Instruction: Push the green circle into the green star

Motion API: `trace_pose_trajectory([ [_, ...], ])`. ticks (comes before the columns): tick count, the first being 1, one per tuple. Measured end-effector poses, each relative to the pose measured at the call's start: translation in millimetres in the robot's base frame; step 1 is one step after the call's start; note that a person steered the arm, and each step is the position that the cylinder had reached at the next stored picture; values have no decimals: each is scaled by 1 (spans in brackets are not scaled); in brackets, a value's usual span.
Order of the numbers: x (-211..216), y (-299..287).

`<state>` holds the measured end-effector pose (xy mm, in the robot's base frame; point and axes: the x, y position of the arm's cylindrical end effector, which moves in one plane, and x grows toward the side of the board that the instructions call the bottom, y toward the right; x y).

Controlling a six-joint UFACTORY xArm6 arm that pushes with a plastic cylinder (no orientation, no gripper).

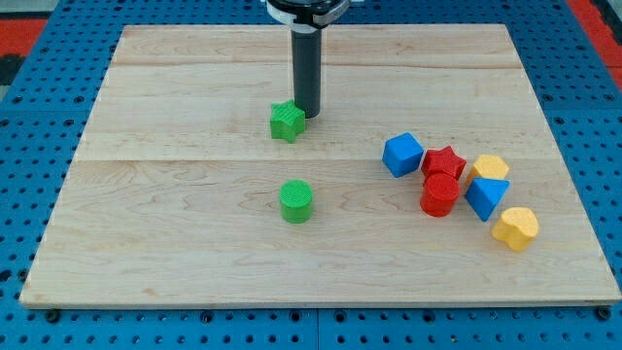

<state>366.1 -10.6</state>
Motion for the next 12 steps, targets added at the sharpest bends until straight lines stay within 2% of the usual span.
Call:
trace_pose_trajectory([
  [1,8,9],
  [3,76,13],
  [5,159,49],
  [6,185,34],
  [7,155,-14],
  [8,105,-35],
  [10,115,-44],
  [12,95,-48],
])
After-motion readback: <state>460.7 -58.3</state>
